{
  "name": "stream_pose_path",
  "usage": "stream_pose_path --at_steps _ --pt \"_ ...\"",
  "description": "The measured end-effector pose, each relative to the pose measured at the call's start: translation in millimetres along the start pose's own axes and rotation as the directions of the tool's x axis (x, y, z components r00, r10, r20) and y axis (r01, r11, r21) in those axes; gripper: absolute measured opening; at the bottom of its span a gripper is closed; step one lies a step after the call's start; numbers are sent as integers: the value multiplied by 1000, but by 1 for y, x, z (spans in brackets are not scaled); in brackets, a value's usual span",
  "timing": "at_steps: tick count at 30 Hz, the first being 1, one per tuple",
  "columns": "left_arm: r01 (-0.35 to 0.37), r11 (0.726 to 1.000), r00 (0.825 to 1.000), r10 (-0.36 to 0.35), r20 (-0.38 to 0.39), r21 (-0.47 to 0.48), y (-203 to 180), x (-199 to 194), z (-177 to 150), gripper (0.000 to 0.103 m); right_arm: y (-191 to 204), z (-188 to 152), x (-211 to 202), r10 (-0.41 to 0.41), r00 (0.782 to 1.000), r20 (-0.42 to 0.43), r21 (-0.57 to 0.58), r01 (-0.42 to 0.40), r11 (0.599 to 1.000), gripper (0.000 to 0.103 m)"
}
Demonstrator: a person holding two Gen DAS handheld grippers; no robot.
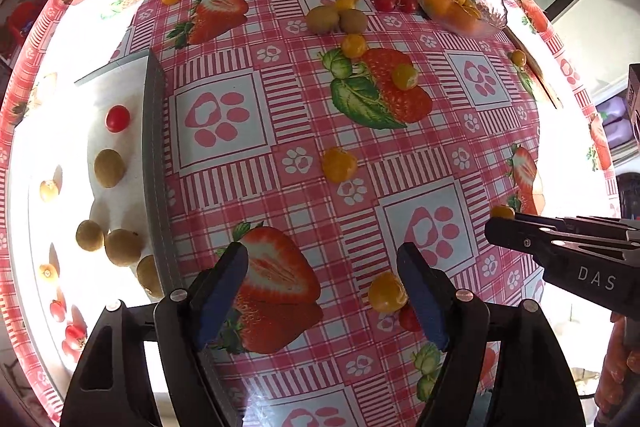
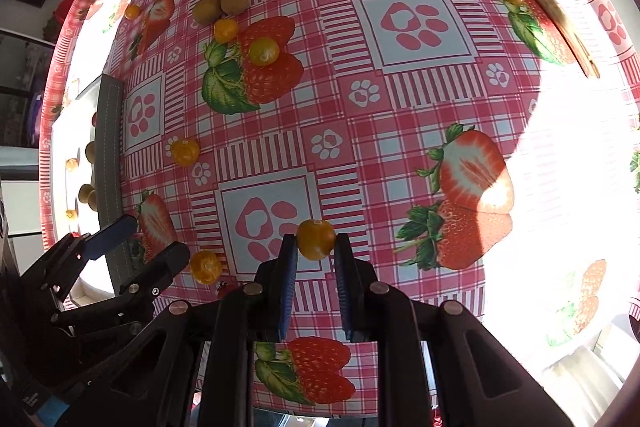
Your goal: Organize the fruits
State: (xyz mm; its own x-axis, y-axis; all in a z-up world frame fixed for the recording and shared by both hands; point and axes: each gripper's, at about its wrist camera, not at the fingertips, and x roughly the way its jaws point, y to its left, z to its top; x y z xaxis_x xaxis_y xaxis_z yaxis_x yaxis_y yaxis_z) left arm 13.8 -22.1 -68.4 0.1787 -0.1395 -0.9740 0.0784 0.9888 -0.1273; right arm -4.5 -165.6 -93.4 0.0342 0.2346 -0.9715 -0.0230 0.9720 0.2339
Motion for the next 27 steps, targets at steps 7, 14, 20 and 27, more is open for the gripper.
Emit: stream_pose_path --at_steps 7,14,20,27 --pt "-37 999 999 37 24 26 -6 15 32 77 -7 -3 -1 2 1000 -1 11 -2 1000 21" --pt "-61 997 998 61 -9 43 -13 37 45 62 -10 -4 -4 12 1000 3 18 -12 1000 21" --pt "-68 996 998 69 -5 65 -17 39 47 25 -10 -6 -6 18 1000 11 24 -18 1000 21" --pt "-16 999 1000 16 5 34 -9 23 39 24 -4 -2 -11 19 1000 15 -1 -19 1000 21"
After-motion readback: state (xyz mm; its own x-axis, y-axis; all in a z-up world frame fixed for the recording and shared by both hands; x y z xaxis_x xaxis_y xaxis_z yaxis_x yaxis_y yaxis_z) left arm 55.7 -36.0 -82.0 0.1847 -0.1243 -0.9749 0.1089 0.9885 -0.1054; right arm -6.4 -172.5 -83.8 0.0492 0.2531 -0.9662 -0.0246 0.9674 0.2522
